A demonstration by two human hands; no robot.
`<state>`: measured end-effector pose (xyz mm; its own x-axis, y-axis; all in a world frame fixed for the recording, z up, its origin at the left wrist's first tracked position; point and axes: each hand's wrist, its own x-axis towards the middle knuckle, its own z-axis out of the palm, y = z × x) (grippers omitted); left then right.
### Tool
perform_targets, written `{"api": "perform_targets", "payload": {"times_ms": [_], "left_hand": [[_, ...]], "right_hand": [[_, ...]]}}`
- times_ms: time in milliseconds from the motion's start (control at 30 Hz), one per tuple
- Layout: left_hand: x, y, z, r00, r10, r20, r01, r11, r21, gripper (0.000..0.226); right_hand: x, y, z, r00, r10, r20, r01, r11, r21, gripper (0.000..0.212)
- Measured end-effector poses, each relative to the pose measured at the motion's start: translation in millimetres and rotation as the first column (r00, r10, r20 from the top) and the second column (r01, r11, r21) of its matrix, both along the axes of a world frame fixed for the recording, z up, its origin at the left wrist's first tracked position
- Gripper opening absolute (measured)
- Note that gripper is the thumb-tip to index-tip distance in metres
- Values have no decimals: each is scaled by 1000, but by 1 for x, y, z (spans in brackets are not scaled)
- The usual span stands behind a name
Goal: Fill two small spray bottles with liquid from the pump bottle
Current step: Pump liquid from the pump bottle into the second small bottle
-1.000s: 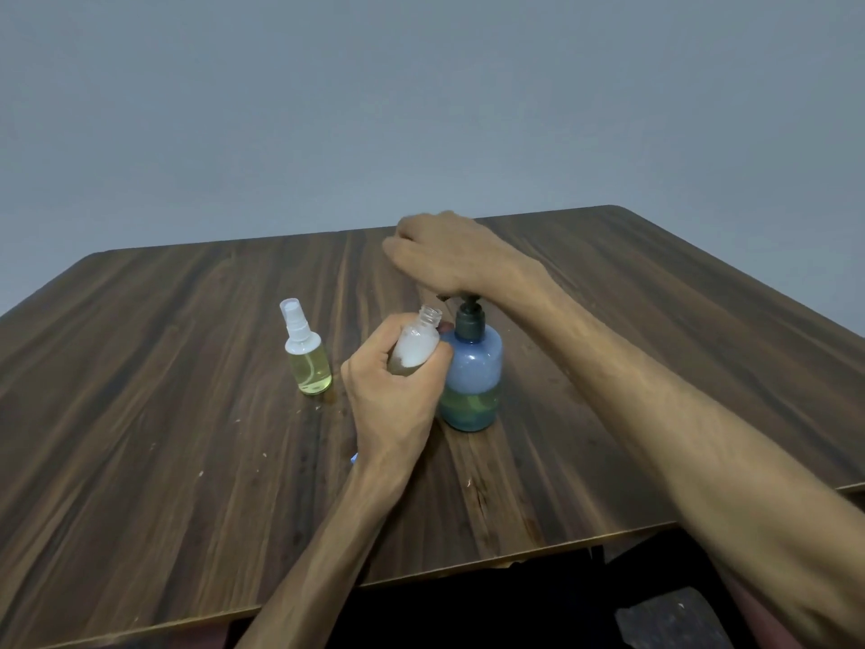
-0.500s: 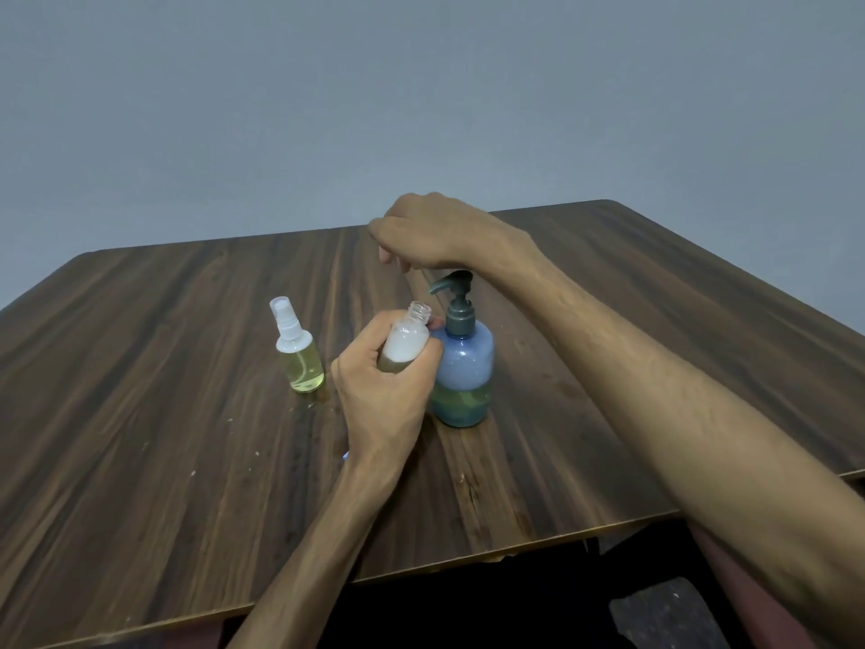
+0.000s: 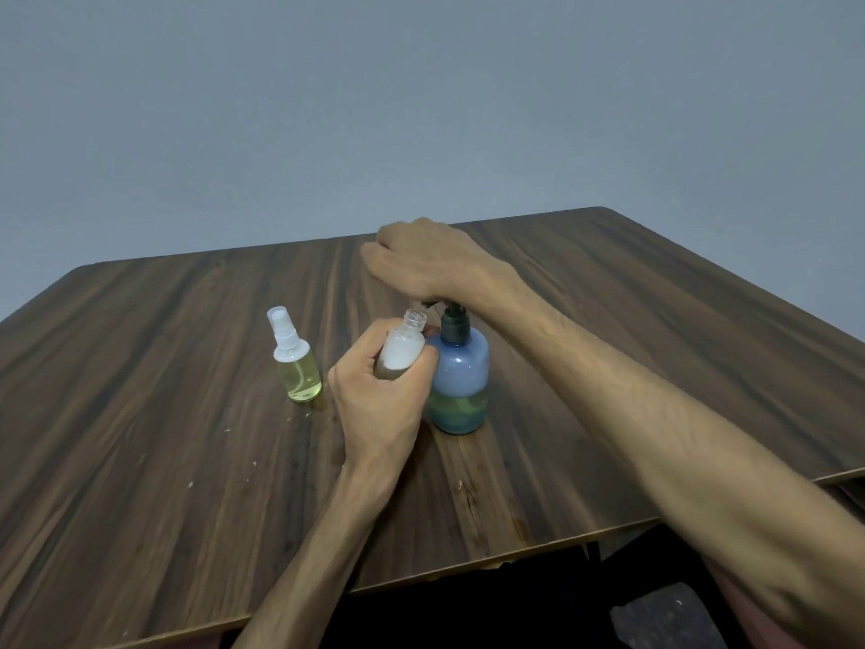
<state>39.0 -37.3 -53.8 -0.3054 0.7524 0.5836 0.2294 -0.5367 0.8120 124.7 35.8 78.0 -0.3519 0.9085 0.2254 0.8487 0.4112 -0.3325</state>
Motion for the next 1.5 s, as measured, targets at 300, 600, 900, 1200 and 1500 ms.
{"api": "perform_targets", "payload": {"times_ms": [300,600,900,1200,1500], "left_hand": [[-1,0,-1,1000,8,-23,-8,1000,7,15],[-1,4,-3,999,9,-35,-8,1000,21,9],[0,4,-3,1000,-2,-24,3,1000,23,12],[-2,6,-7,999,15,-28,-15,1000,18,9],[-4,6,-7,1000,0,-23,1,1000,6,7]], "right_hand": [[1,1,-1,999,-9,-39,11,999,51,36],[1,-1,-3,999,-18,-32,17,1000,-24,36],[1,3,-4,1000,-11,4,11,999,-45,38],[0,3,-6,999,-4,36,5,1000,-30,40],[-2,3,-3,998,20,64,-19,1000,-18,34]]}}
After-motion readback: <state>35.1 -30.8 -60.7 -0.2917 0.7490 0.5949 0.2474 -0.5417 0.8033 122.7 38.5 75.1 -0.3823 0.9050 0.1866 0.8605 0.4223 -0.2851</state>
